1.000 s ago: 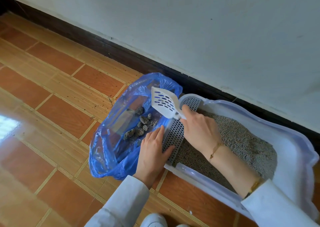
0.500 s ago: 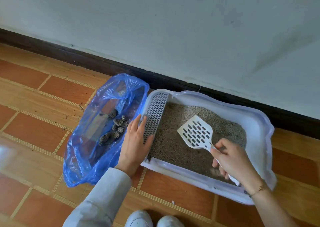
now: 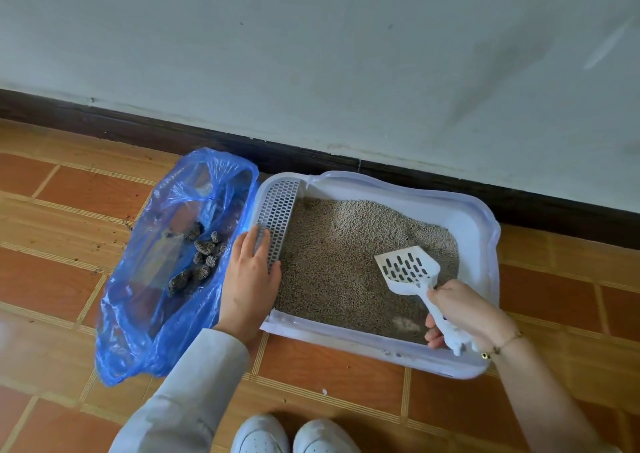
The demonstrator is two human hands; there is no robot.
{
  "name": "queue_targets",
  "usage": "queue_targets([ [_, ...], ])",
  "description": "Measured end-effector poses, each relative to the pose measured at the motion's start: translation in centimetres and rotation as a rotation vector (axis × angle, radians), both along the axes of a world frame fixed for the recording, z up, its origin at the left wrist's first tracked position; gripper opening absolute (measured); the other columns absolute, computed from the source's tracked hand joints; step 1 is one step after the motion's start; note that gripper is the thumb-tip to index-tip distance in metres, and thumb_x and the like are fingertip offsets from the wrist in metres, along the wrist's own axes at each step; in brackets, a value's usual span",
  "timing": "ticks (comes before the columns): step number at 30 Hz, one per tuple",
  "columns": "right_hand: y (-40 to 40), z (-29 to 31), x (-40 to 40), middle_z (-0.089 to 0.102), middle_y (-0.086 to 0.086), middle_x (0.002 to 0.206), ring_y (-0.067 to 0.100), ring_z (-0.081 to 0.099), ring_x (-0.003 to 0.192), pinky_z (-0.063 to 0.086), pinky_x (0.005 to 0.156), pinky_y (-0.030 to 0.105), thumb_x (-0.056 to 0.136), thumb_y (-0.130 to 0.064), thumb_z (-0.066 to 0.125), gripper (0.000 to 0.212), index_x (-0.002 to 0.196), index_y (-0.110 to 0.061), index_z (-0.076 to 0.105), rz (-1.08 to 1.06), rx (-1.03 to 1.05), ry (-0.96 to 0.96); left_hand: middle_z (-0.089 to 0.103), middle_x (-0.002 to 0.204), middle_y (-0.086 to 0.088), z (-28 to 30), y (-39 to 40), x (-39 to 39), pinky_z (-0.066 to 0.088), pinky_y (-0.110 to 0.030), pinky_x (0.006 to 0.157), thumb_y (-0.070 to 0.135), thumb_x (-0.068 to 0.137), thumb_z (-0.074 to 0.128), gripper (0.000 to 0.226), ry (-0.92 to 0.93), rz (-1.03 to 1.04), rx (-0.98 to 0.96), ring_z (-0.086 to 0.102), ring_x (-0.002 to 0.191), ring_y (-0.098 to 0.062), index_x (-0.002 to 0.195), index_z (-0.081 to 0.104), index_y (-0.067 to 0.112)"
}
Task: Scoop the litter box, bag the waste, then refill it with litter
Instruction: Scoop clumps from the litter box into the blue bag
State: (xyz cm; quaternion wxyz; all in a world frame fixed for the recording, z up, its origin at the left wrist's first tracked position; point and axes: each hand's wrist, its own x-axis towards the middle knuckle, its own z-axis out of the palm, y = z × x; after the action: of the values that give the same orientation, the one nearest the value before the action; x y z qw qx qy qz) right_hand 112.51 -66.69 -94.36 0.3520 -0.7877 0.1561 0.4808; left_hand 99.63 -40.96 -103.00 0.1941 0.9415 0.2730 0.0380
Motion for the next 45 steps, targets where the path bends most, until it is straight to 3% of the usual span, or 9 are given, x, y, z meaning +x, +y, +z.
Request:
queue_targets([
  [8,-1.1,0.1,1.1,0.051,0.015,0.06,0.023,0.045,0.044,0.042,0.041,0.026,0.102,-0.021,0.041,0.021,0.096,-0.001,0.046,0.195,-0.14,0.032,0.043,0.147,-0.02,-0.2,-0.2,-0.2,0.032,-0.05,0.113,0.009,0.087,0.064,0.055,-0.034,0.003,0.001,0.035,0.135,-0.04,0.139,0.047,-0.001],
  [13,0.6,-0.7,1.1,0.043,0.014,0.067,0.024,0.037,0.057,0.033,0.053,0.034,0.099,-0.022,0.045,0.026,0.105,0.002,0.037,0.026,-0.126,0.065,0.041,0.148,-0.019,-0.1,-0.1,-0.2,0.03,-0.049,0.113,0.011,0.088,0.064,0.055,-0.038,-0.001,-0.006,0.033,0.137,-0.04,0.14,0.046,0.0],
  [17,0.9,-4.2,1.3,0.05,0.016,0.068,0.021,0.043,0.048,0.042,0.044,0.028,0.1,-0.016,0.036,0.024,0.116,0.0,0.045,0.028,-0.091,-0.136,0.04,0.149,-0.018,-0.1,0.0,-0.4,0.03,-0.049,0.114,0.012,0.089,0.064,0.055,-0.041,-0.002,-0.014,0.032,0.138,-0.039,0.141,0.046,0.001],
  [23,0.7,-5.4,1.0,0.057,0.017,0.064,0.021,0.047,0.038,0.043,0.038,0.027,0.1,-0.019,0.039,0.022,0.089,-0.001,0.047,0.054,-0.028,-0.434,0.042,0.148,-0.017,-0.3,0.2,-0.5,0.032,-0.049,0.114,0.015,0.091,0.063,0.055,-0.051,-0.017,-0.012,0.034,0.137,-0.037,0.141,0.046,0.001],
  [32,-0.2,-3.1,-0.2,0.056,0.018,0.058,0.023,0.043,0.037,0.038,0.036,0.027,0.1,-0.019,0.048,0.015,0.093,-0.006,0.05,-0.028,0.15,-0.429,0.043,0.147,-0.017,-0.4,0.3,-0.7,0.034,-0.049,0.113,0.016,0.089,0.065,0.056,-0.056,-0.026,-0.002,0.036,0.136,-0.037,0.14,0.047,0.002],
  [40,0.0,-1.3,-1.3,0.053,0.013,0.053,0.022,0.039,0.037,0.035,0.035,0.025,0.095,-0.018,0.056,0.018,0.087,-0.004,0.048,0.022,0.33,-0.459,0.045,0.146,-0.016,-0.5,0.9,-0.8,0.035,-0.047,0.111,0.015,0.089,0.065,0.054,-0.06,-0.046,-0.01,0.037,0.136,-0.036,0.139,0.049,0.003],
  [45,0.4,-1.3,-1.4,0.054,0.009,0.052,0.022,0.04,0.035,0.036,0.034,0.027,0.095,-0.022,0.056,0.018,0.083,-0.012,0.048,0.095,0.335,-0.539,0.047,0.144,-0.015,0.0,1.2,-0.7,0.037,-0.046,0.11,0.005,0.087,0.063,0.053,-0.065,-0.056,-0.012,0.038,0.134,-0.033,0.138,0.051,0.004],
])
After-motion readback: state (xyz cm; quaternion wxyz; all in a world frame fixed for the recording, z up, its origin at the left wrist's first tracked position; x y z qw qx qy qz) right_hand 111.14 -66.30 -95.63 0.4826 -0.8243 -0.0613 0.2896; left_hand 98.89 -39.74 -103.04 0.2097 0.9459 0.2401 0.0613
